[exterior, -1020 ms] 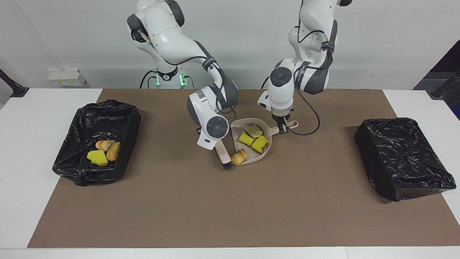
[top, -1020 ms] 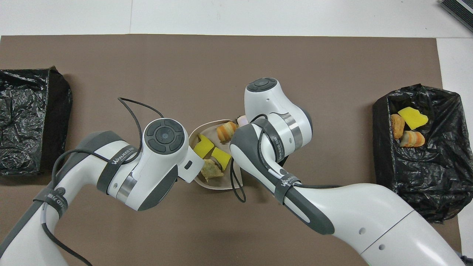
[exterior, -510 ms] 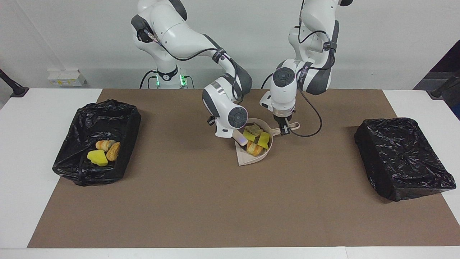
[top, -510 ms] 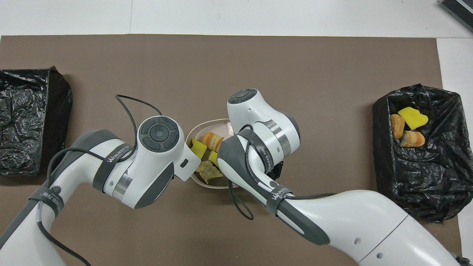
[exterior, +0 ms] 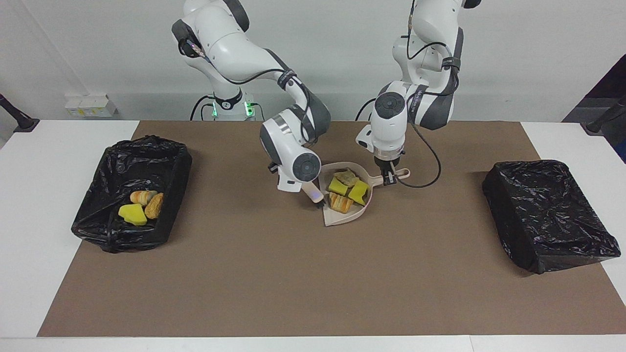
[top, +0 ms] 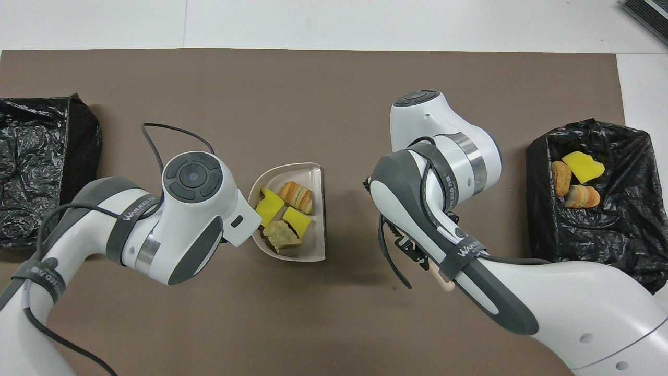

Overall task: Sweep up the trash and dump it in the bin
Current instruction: 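Carry the loaded dustpan to the black bin nearer the left gripper, then tip the dustpan over the black bin with the left gripper, then bring the dustpan back over the table with the left gripper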

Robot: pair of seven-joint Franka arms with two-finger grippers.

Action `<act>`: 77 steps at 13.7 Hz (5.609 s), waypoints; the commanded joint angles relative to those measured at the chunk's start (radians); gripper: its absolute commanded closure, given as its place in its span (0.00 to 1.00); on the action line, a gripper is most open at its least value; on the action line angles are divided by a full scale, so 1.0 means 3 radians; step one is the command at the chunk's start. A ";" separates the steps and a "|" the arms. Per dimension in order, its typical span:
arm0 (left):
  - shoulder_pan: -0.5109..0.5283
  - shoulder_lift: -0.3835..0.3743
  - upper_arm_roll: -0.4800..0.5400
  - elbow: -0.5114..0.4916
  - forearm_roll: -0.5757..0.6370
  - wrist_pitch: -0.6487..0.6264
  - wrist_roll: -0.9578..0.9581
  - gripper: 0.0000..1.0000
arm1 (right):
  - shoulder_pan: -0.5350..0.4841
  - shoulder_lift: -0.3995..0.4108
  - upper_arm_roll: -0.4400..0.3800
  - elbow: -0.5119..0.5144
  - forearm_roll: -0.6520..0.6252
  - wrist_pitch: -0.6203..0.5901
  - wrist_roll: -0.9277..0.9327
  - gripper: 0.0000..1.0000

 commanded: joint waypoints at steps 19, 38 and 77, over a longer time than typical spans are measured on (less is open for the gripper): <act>0.2637 -0.0075 0.0041 0.1508 -0.0065 -0.0931 0.2729 1.00 | 0.1281 -0.0787 0.0062 -0.1642 0.1706 0.1644 0.2370 1.00; 0.2767 0.0560 0.0056 0.1744 0.2160 -0.0158 0.1964 1.00 | 0.1291 -0.0767 0.0062 -0.1760 0.1793 0.1859 0.2084 1.00; -0.0260 0.0166 -0.0015 0.0517 -0.0620 -0.0124 -0.4513 1.00 | -0.0544 -0.0879 0.0022 -0.0927 0.0368 0.1843 0.1020 0.00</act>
